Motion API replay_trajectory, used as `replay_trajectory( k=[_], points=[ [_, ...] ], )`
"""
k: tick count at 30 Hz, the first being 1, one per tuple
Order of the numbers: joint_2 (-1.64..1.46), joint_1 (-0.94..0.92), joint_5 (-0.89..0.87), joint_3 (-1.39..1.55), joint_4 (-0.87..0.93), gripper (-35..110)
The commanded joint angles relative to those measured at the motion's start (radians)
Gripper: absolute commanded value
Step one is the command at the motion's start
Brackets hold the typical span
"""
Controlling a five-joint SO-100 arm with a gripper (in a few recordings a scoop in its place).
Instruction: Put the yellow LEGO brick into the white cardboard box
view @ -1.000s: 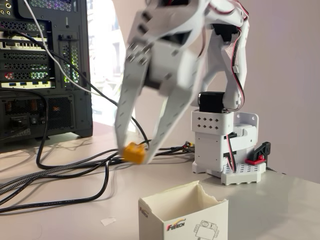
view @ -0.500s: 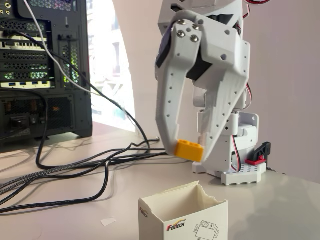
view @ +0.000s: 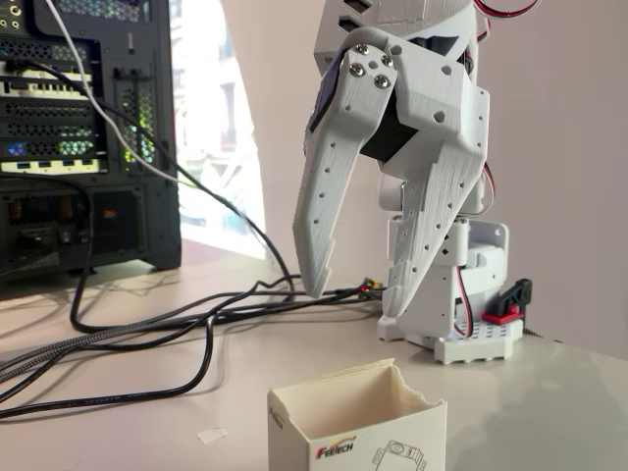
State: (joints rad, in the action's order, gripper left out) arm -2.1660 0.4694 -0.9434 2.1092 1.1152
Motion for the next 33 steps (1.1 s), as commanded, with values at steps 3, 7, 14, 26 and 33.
replay_trajectory(
  k=[3, 7, 14, 26, 33],
  points=[
    [-0.143, -0.081, 0.242, 0.014, 0.049, -3],
    [-0.232, -0.207, 0.618, 0.095, 0.055, -9],
    [-0.390, -0.443, 0.954, 0.204, 0.103, -9],
    [-0.922, -0.511, 1.011, 0.592, 0.071, -9],
    [-1.055, -0.512, 1.000, 0.718, 0.071, -9]
  ],
)
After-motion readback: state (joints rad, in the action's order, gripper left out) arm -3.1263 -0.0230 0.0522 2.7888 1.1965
